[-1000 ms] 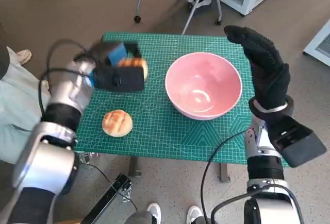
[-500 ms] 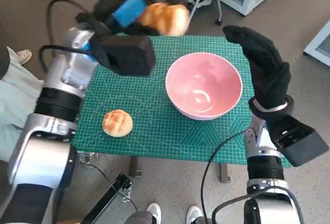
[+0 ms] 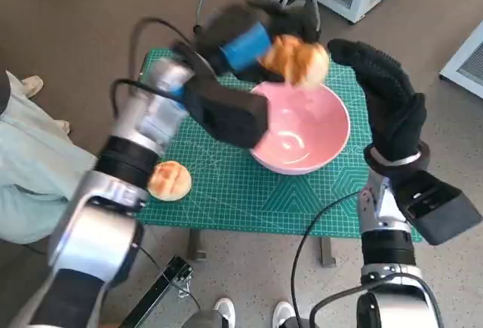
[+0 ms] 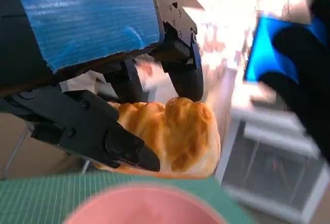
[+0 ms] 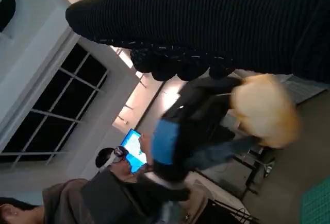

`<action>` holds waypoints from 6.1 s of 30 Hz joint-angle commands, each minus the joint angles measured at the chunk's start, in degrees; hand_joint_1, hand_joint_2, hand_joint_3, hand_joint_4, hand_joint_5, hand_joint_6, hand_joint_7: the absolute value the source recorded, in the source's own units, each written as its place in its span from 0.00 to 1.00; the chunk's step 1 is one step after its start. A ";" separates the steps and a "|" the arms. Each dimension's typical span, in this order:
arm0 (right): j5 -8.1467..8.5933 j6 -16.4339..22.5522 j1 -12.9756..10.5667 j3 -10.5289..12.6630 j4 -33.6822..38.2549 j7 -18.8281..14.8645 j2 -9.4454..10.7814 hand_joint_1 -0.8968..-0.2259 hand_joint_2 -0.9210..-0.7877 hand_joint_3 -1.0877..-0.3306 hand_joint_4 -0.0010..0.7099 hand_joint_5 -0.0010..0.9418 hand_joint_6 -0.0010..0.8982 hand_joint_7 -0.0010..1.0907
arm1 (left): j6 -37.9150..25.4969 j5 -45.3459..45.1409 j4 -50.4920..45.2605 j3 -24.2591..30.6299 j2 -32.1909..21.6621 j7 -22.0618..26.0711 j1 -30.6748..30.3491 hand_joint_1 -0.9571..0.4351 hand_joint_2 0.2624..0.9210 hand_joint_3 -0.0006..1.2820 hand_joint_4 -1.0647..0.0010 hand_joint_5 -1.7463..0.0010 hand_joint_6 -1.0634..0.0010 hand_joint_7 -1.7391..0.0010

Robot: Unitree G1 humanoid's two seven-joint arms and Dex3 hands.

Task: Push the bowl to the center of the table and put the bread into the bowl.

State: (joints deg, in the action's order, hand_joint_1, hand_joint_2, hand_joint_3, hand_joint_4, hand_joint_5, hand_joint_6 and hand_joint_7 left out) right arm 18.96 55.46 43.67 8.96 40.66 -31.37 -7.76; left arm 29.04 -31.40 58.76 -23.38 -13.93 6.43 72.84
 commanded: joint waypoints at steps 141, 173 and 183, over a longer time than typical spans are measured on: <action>0.67 -2.52 -0.99 0.25 -1.08 -2.19 -0.08 0.51 0.00 0.60 0.53 0.01 0.04 0.80 | -8.66 12.72 -36.72 11.43 -12.98 20.57 -14.12 0.69 1.00 0.05 0.38 0.34 0.36 0.33; 0.49 -2.23 -3.09 1.32 -3.36 -1.38 -1.52 0.51 0.00 0.61 0.50 0.00 0.03 0.78 | -10.35 1.51 1.36 -2.48 3.52 16.85 -5.39 0.38 0.99 0.02 1.00 0.99 1.00 0.77; 0.65 -2.53 -1.04 3.48 -2.09 0.70 -2.64 0.53 0.00 0.61 0.51 0.01 0.05 0.77 | -5.19 8.15 -1.08 4.15 2.66 11.52 -8.23 0.35 1.00 0.06 0.84 0.96 0.93 0.63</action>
State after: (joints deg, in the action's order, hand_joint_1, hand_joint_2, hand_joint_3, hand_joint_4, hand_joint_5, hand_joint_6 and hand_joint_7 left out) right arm 19.94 53.47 42.04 11.43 37.67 -32.02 -9.40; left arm 21.67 -25.83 59.00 -21.89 -10.83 20.47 66.10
